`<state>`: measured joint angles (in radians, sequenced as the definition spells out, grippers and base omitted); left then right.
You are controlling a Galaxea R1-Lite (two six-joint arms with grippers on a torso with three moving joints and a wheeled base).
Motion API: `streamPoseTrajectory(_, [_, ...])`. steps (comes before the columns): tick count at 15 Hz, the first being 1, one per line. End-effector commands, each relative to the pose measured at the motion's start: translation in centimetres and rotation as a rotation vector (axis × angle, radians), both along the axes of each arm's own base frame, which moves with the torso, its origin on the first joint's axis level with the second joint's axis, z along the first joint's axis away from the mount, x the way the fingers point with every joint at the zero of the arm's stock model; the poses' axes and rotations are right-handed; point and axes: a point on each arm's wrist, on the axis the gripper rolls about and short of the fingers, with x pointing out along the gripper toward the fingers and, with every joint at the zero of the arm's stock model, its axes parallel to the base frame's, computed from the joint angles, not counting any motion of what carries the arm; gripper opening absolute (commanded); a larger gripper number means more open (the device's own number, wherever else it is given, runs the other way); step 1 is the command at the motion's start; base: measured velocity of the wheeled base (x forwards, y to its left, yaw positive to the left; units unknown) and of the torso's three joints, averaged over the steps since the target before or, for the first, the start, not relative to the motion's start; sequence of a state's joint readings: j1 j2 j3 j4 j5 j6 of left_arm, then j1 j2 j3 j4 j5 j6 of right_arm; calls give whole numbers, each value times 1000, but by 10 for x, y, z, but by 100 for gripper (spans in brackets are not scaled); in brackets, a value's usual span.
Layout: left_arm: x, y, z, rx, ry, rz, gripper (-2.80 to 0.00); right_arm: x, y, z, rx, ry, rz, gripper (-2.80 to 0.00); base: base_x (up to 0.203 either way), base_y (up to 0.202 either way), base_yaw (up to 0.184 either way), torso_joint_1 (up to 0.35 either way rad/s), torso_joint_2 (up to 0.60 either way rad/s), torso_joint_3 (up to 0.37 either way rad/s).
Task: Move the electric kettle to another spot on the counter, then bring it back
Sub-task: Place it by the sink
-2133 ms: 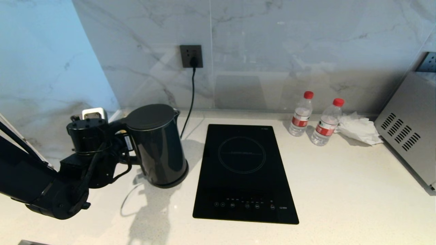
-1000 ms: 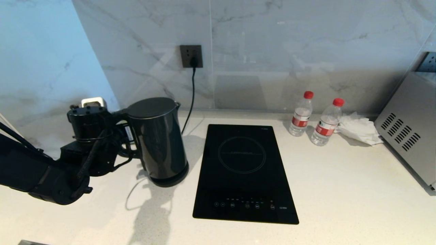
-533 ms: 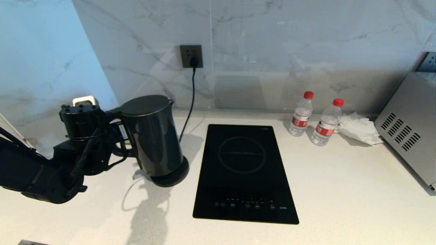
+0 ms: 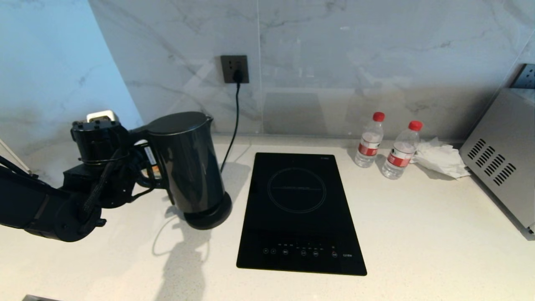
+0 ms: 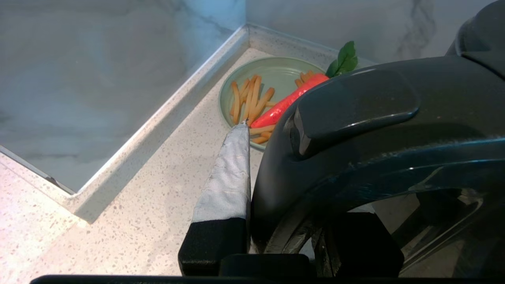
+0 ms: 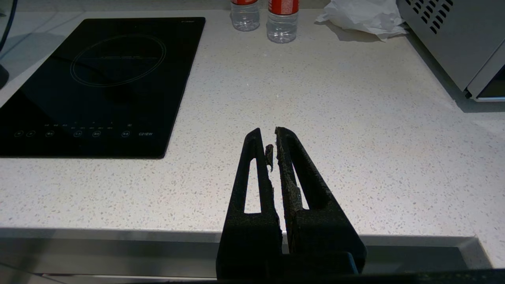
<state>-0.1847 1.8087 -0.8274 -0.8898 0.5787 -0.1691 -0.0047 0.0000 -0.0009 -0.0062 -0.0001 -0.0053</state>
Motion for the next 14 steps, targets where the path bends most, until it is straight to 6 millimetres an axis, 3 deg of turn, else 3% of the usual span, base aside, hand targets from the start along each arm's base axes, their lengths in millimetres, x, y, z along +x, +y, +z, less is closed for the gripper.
streamPoseTrajectory(1, [-2, 1, 4, -5, -16, -1, -280, 0, 0, 0, -1, -2, 0, -280, 0, 0, 0, 0, 0, 0])
streamPoseTrajectory(7, [-2, 15, 0, -6, -2, 15, -280, 0, 0, 0, -1, -1, 0, -280, 0, 0, 0, 0, 0, 0])
streamPoseTrajectory(14, [3, 51, -7, -13, 20, 38, -280, 0, 0, 0, -1, -2, -1, -280, 0, 0, 0, 0, 0, 0])
